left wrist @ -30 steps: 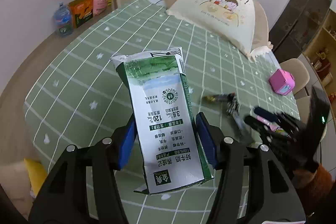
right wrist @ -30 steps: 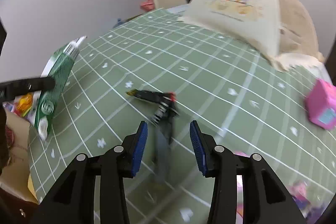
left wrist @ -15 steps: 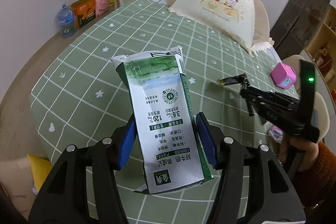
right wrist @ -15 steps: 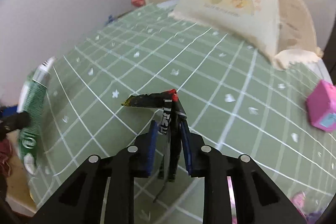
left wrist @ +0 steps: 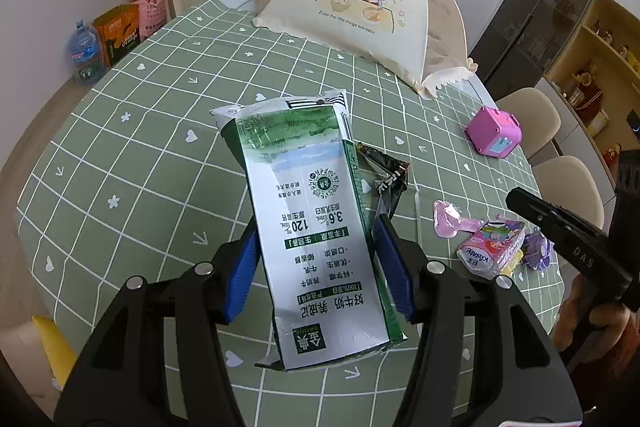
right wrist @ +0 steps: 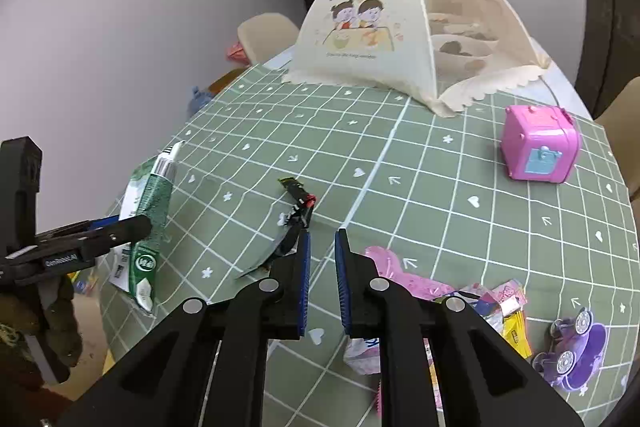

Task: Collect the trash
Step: 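Carry the milk carton and black stick toward the yellow trash bag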

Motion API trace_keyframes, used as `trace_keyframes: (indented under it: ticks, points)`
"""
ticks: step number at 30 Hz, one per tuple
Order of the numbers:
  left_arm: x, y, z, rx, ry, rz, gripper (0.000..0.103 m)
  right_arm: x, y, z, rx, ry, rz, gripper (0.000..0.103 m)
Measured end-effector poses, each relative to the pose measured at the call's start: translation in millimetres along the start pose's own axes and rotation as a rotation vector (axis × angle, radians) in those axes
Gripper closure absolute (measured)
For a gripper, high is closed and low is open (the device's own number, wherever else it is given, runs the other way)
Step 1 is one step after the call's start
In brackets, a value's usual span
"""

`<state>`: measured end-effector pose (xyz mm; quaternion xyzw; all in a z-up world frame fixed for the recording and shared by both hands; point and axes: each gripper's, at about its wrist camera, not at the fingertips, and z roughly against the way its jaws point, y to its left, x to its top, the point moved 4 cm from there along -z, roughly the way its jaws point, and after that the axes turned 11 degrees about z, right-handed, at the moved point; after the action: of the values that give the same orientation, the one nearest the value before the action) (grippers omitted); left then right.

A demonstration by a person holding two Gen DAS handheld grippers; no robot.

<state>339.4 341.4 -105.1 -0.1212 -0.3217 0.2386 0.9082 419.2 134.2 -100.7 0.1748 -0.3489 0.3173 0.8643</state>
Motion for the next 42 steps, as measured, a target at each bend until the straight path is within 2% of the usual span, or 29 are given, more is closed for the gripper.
trace_keyframes:
  ticks: [2, 4, 5, 8, 12, 15, 17, 18, 19, 21, 24, 27, 31, 37, 42]
  points:
    - [-2, 2, -1, 0.004, 0.008, -0.004, 0.049, -3, 2, -10, -0.004, -0.006, 0.004, 0.079]
    - [-4, 7, -3, 0.013, 0.015, -0.011, 0.049, -3, 6, -34, 0.031, 0.037, 0.007, 0.040]
    - [-5, 11, -4, 0.021, 0.022, -0.013, 0.049, -3, 8, -46, 0.058, 0.063, 0.002, 0.036]
    - [-4, 26, -8, 0.036, 0.037, 0.003, 0.049, -1, 14, -82, 0.080, 0.145, 0.001, 0.036]
    - [-1, 49, -14, 0.055, 0.049, 0.039, 0.049, 12, 23, -112, -0.015, 0.154, 0.090, 0.036]
    - [2, 62, -20, 0.063, 0.058, 0.062, 0.049, 19, 29, -131, -0.022, 0.155, 0.120, 0.037]
    - [2, 67, -25, 0.063, 0.068, 0.074, 0.049, 21, 32, -142, -0.018, 0.171, 0.141, 0.057]
    - [2, 67, -27, 0.061, 0.074, 0.077, 0.049, 21, 31, -147, -0.025, 0.193, 0.148, 0.078]
    - [3, 66, -29, 0.056, 0.078, 0.073, 0.049, 20, 30, -151, -0.020, 0.217, 0.141, 0.080]
    - [2, 60, -30, 0.044, 0.082, 0.060, 0.049, 21, 26, -144, -0.012, 0.199, 0.109, 0.082]
    - [6, 45, -33, 0.013, 0.087, 0.036, 0.049, 23, 20, -111, -0.048, 0.150, 0.095, 0.082]
    - [9, 19, -30, -0.022, 0.057, 0.000, 0.049, 22, 6, -62, -0.080, 0.100, 0.073, 0.082]
    - [2, -36, -13, -0.108, 0.009, -0.070, 0.049, 6, -17, 15, -0.149, 0.050, 0.051, 0.082]
    - [-24, -121, 20, -0.189, -0.046, -0.188, 0.049, -40, -48, 122, -0.264, -0.005, 0.010, 0.082]
    - [-60, -195, 56, -0.242, -0.102, -0.273, 0.049, -81, -70, 193, -0.326, -0.046, -0.046, 0.082]
